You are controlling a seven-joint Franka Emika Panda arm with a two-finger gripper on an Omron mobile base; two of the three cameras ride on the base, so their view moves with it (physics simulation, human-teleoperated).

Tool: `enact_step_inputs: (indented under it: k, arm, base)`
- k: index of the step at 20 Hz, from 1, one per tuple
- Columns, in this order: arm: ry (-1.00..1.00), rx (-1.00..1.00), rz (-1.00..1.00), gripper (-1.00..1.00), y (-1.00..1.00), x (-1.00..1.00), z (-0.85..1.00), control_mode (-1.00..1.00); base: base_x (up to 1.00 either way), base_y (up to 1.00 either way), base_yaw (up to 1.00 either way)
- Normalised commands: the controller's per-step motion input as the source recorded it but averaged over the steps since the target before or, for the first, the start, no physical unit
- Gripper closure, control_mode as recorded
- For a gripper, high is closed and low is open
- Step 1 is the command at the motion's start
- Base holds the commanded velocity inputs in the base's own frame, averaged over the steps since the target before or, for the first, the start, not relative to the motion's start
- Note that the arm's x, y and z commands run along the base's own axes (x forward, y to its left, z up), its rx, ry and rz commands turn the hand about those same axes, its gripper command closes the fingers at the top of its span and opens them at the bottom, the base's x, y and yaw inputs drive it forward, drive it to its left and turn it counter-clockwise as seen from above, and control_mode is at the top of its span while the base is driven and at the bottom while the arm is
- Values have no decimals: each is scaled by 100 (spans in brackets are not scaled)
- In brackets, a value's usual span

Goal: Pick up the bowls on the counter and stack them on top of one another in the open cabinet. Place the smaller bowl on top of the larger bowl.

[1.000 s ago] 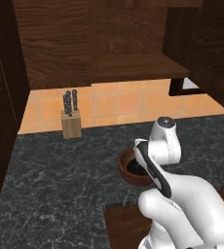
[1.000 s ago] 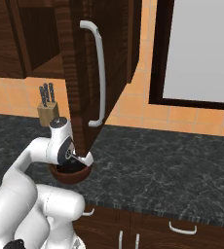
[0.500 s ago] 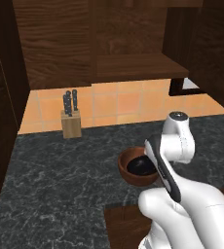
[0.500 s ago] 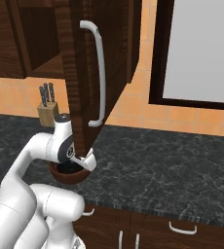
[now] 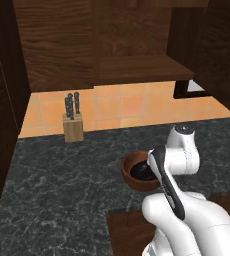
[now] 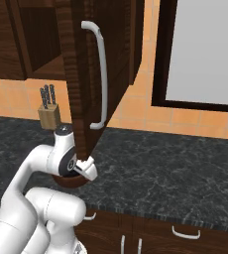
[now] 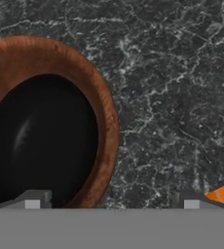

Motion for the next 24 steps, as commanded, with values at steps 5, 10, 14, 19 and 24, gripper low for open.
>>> enact_step_inputs:
  k: [5,10,14,19,24]
  arm:
    - [1,0,0,-100,17,19,-13,-100]
    - [9,0,0,-100,0,-6,-57,-100]
    - [5,0,0,-100,0,-1,-41,-100]
    - [0,-1,0,-100,0,3,-43,-100]
    - [-7,-2,0,-100,4,4,-58,-100]
  base:
    - [0,0,0]
    - [0,0,0]
    - [0,0,0]
    - [0,0,0]
    - [0,0,0]
